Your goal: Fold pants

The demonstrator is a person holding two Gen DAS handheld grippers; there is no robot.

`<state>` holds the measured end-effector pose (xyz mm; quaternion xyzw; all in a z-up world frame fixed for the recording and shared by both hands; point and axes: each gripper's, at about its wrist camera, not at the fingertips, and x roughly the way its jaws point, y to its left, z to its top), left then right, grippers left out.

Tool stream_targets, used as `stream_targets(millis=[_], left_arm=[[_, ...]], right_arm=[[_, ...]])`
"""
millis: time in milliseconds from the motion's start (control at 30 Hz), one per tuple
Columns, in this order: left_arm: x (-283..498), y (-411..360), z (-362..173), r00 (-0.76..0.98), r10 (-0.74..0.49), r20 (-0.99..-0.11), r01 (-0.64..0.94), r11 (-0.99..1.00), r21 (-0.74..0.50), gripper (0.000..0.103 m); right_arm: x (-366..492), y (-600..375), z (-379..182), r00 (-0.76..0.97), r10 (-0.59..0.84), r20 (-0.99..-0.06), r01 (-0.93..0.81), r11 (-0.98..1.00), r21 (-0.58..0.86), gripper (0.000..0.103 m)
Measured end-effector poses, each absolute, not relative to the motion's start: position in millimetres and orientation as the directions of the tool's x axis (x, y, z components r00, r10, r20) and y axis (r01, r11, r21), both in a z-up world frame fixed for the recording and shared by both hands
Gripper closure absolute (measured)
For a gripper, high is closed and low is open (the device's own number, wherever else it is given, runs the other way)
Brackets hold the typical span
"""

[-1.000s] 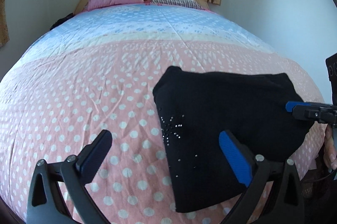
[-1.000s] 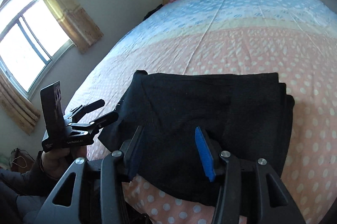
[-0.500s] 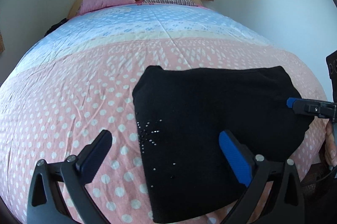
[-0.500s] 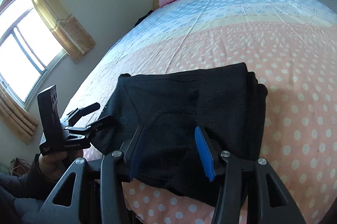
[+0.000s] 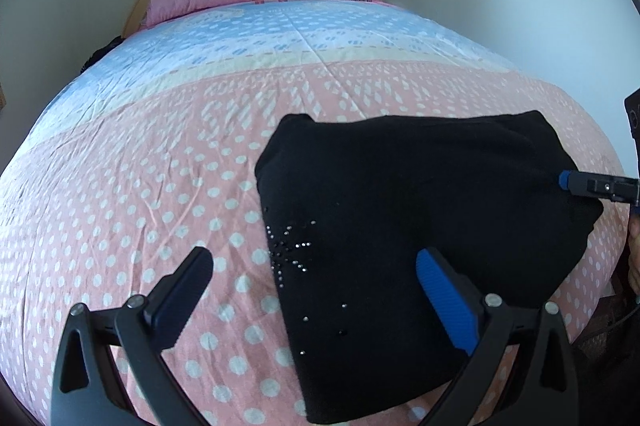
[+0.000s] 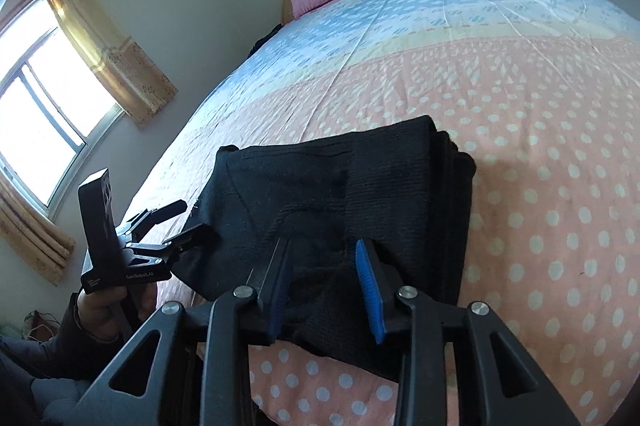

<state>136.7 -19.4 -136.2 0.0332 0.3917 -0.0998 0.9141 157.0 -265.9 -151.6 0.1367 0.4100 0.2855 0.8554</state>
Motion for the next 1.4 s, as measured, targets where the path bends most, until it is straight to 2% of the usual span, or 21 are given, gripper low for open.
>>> stream_targets(millis=[33,133,300,400,533,767,1133,1200,1333,1400], left_arm=[[136,-17,-136,0.681,-0.151,-0.717,0.202,0.979,-0.014,0.000],[139,-11,-134,0.692,-0.145,-0.707,0.184,0.983,-0.022,0.000],[146,-4,-139,0.681,-0.158,-0.715,0.177,0.983,-0.049,0.000],[150,-3,-142,0.671,-0.171,-0.721,0.177,0.982,-0.069,0.000],[158,-5,-145,0.658,-0.186,-0.729,0.185,0.979,-0.083,0.000],[171,-3,-152,0.607,-0.266,-0.749,0.206,0.963,-0.176,0.000],[171,-3,-153,0.587,-0.288,-0.757,0.228,0.956,-0.186,0.000],[174,-5,-154,0.574,-0.292,-0.765,0.237,0.954,-0.185,0.000],[175,-10,-153,0.572,-0.293,-0.766,0.258,0.951,-0.172,0.000],[174,-11,-153,0.573,-0.303,-0.761,0.269,0.947,-0.174,0.004]], right_arm=[[153,-266,-148,0.515,0.589,-0.622,-0.384,0.808,0.447,0.068],[148,-272,-144,0.548,0.590,-0.592,-0.384,0.807,0.449,0.053],[146,-290,-132,0.623,0.575,-0.531,-0.345,0.810,0.473,0.052],[147,-298,-130,0.668,0.507,-0.545,-0.283,0.850,0.444,0.050],[156,-308,-144,0.652,0.482,-0.586,-0.208,0.856,0.473,0.035],[167,-310,-164,0.621,0.457,-0.637,-0.153,0.868,0.473,0.035],[173,-307,-173,0.585,0.533,-0.611,-0.163,0.816,0.555,0.036],[175,-306,-176,0.576,0.543,-0.611,-0.155,0.806,0.571,0.054],[174,-304,-177,0.565,0.561,-0.605,-0.166,0.795,0.583,0.059],[175,-304,-178,0.562,0.569,-0.600,-0.164,0.788,0.593,0.059]])
